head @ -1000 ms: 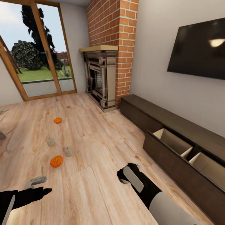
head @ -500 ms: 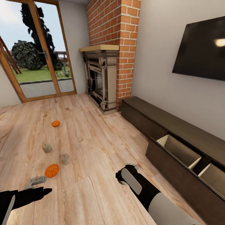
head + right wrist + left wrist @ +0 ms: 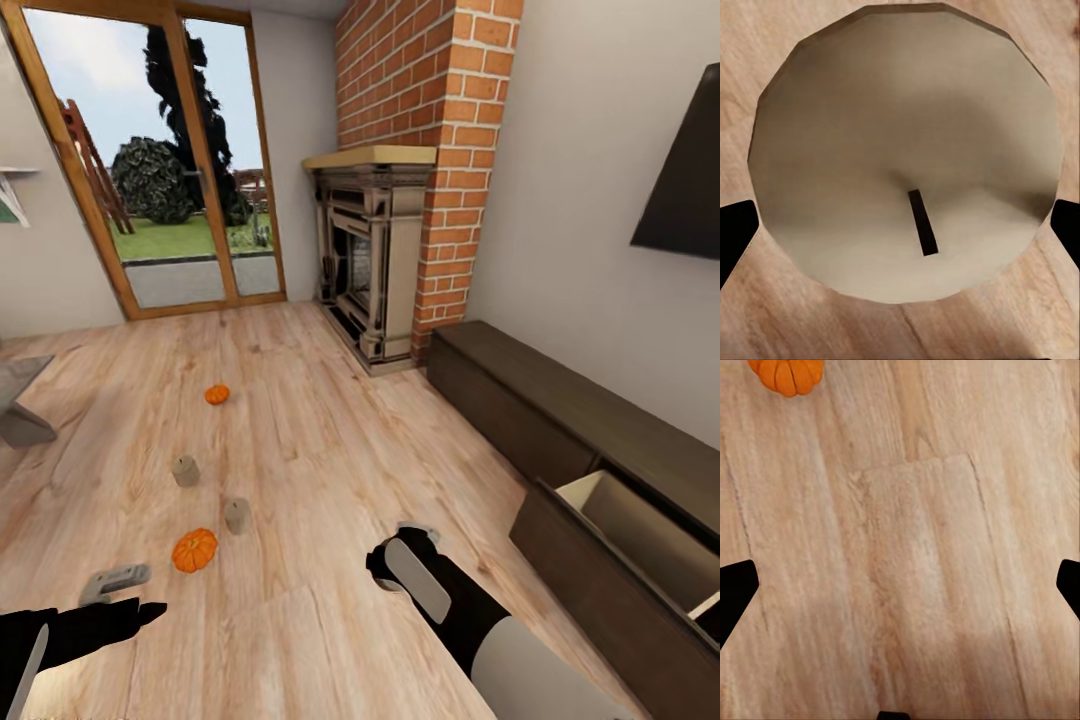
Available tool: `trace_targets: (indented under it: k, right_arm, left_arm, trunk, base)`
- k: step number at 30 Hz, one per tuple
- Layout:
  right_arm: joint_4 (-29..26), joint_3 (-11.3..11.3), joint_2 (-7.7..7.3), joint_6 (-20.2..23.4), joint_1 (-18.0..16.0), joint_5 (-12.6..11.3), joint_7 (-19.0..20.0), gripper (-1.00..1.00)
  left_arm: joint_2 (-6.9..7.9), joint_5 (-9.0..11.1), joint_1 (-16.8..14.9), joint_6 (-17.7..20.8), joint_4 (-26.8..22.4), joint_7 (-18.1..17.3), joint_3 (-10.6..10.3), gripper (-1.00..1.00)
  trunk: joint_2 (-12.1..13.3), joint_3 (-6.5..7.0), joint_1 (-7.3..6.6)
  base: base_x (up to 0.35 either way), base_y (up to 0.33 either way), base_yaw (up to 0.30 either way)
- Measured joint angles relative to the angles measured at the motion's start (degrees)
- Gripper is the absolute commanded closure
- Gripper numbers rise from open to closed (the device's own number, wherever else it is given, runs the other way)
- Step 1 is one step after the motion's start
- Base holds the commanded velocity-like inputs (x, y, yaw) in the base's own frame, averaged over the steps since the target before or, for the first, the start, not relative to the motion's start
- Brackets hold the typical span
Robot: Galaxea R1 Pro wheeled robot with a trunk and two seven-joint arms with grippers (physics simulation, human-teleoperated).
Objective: Place each of the two pumpkins and all three candles from the living room inside a cabinet in the living room (use any cabinet), then make sure every cabinet is closed, and position the cauldron so it is next to a table in the living room.
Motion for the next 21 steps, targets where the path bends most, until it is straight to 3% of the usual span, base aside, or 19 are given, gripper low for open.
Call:
trace_targets:
  k: [12,21]
  right_arm:
    - [0.01,0.0,0.35,0.05,0.0,0.1,0.0,1.0]
    - [0.0,0.0,0.34,0.06,0.0,0.11,0.01,1.0]
  left_arm:
    - [-0.5,0.0,0.0,-0.07,0.0,-0.01,0.0,-1.0]
    - [-0.62,-0.02,0.0,-0.07,-0.01,-0.01,0.0,-1.0]
  trunk:
    - [0.0,0.71,0.0]
    - [0.0,1.29,0.02]
  base:
    - [0.18,-0.158,0.238]
    - [0.026,-0.027,0.224]
